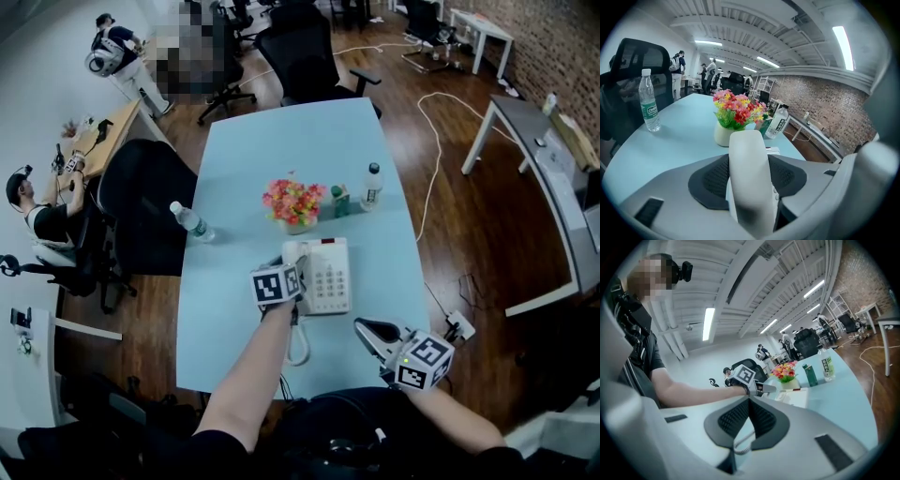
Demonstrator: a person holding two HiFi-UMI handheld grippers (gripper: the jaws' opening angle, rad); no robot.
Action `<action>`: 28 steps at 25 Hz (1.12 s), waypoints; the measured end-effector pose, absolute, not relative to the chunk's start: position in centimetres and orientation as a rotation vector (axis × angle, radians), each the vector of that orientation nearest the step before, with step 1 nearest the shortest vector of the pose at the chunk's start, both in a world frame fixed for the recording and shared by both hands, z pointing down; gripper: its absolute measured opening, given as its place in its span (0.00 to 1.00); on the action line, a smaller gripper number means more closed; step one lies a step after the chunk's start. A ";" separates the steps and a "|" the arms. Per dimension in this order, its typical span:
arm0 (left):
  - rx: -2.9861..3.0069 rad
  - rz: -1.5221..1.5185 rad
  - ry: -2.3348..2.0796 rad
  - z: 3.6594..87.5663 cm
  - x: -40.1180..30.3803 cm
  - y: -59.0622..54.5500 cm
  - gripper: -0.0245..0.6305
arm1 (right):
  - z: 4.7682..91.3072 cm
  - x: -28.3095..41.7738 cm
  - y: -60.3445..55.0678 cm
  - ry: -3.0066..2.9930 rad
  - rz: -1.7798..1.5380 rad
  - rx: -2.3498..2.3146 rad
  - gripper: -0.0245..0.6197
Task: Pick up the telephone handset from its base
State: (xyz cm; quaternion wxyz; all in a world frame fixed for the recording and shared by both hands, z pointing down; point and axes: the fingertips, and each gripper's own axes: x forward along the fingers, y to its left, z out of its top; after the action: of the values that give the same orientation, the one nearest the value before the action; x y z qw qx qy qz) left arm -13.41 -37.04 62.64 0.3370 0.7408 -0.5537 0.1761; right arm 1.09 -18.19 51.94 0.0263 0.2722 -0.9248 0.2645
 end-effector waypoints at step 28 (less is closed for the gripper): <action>2.060 0.023 -1.233 51.9 -21.9 -18.0 0.41 | 51.6 -3.7 -15.6 -2.879 0.714 0.743 0.06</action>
State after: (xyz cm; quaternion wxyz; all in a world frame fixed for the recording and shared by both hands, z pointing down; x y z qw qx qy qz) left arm -21.94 -18.05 51.87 0.3617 0.7999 -0.4788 0.0090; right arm -3.71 -15.59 51.61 0.0419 0.2429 -0.9407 0.2332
